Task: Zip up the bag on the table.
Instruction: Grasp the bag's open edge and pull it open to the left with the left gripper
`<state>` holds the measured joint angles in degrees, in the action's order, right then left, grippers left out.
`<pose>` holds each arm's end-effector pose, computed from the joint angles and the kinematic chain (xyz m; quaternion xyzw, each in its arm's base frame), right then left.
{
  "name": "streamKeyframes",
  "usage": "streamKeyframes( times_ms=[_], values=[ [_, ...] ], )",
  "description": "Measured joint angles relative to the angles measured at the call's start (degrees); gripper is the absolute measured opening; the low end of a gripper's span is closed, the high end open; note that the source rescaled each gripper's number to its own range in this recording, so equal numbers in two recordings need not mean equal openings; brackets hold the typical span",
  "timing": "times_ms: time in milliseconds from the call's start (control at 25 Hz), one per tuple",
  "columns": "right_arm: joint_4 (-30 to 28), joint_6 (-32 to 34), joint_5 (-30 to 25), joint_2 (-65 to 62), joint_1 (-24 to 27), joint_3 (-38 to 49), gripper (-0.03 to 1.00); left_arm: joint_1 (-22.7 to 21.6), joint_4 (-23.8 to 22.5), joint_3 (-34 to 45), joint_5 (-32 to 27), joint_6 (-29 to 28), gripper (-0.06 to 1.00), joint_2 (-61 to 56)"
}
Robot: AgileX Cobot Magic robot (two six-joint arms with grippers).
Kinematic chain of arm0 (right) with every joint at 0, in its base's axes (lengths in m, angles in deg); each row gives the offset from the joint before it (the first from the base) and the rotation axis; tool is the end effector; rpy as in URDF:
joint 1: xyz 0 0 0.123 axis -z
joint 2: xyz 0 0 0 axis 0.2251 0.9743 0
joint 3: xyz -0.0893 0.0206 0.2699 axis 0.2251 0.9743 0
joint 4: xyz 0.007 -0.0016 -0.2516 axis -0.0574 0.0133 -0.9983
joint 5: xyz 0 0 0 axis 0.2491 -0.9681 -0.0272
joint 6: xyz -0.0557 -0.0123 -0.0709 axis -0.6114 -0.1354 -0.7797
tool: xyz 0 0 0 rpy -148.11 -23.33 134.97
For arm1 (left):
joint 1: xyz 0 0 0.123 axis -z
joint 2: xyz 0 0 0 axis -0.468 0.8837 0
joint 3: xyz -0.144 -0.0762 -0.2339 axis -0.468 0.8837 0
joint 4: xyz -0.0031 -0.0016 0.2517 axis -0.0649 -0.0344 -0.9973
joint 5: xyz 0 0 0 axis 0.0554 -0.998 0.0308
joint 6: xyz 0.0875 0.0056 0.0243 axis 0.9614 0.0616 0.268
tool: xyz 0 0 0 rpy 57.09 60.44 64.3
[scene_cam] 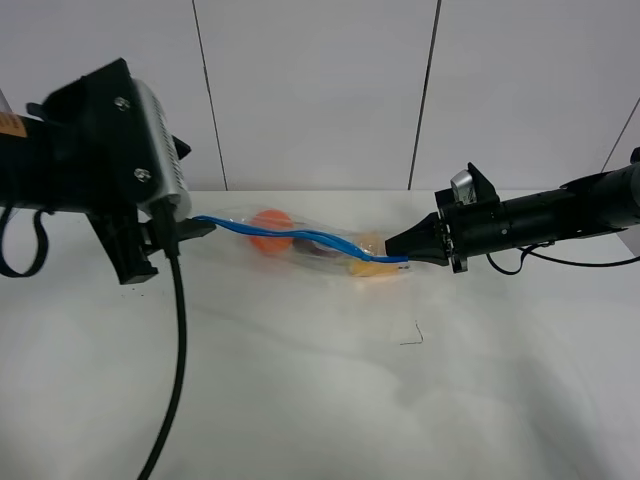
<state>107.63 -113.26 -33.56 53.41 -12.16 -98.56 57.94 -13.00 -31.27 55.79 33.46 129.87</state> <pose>0.3573 0.0786 0.1515 -0.0500 0.8262 0.5499 0.1118 0.2184 -0.1317 0.3220 0.5558 0.6484 0.0652 0.5162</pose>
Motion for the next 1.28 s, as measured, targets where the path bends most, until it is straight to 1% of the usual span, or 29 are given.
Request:
streamKeyframes(
  times_ms=[240, 480, 560, 640, 800, 880, 960, 1200, 1280],
  values=[
    [0.00, 0.00, 0.00, 0.00, 0.00, 0.00, 0.01, 6.77, 0.19, 1.35, 15.21, -0.06, 0.89, 9.43],
    [0.00, 0.00, 0.00, 0.00, 0.00, 0.00, 0.01, 13.55, 0.24, 1.35, 26.18, -0.06, 0.88, 19.91],
    [0.00, 0.00, 0.00, 0.00, 0.00, 0.00, 0.01, 15.51, 0.30, 1.40, 31.34, -0.06, 0.88, 23.71],
    [0.00, 0.00, 0.00, 0.00, 0.00, 0.00, 0.01, 16.74, 0.36, 1.45, 37.88, -0.06, 0.88, 26.96],
    [0.00, 0.00, 0.00, 0.00, 0.00, 0.00, 0.01, 17.48, 0.40, 1.45, 47.16, -0.11, 0.88, 31.94],
    [0.00, 0.00, 0.00, 0.00, 0.00, 0.00, 0.01, 17.48, 0.40, 1.45, 50.00, -0.50, 0.88, 33.69],
    [0.00, 0.00, 0.00, 0.00, 0.00, 0.00, 0.01, 17.48, -0.04, 1.45, 52.61, -2.14, 0.88, 35.42],
    [0.00, 0.00, 0.00, 0.00, 0.00, 0.00, 0.01, 17.48, -7.54, 1.45, 57.62, -8.50, 0.88, 39.44],
    [0.00, 0.00, 0.00, 0.00, 0.00, 0.00, 0.01, 17.48, -8.88, 1.41, 58.76, -9.45, 0.88, 40.73]
  ],
)
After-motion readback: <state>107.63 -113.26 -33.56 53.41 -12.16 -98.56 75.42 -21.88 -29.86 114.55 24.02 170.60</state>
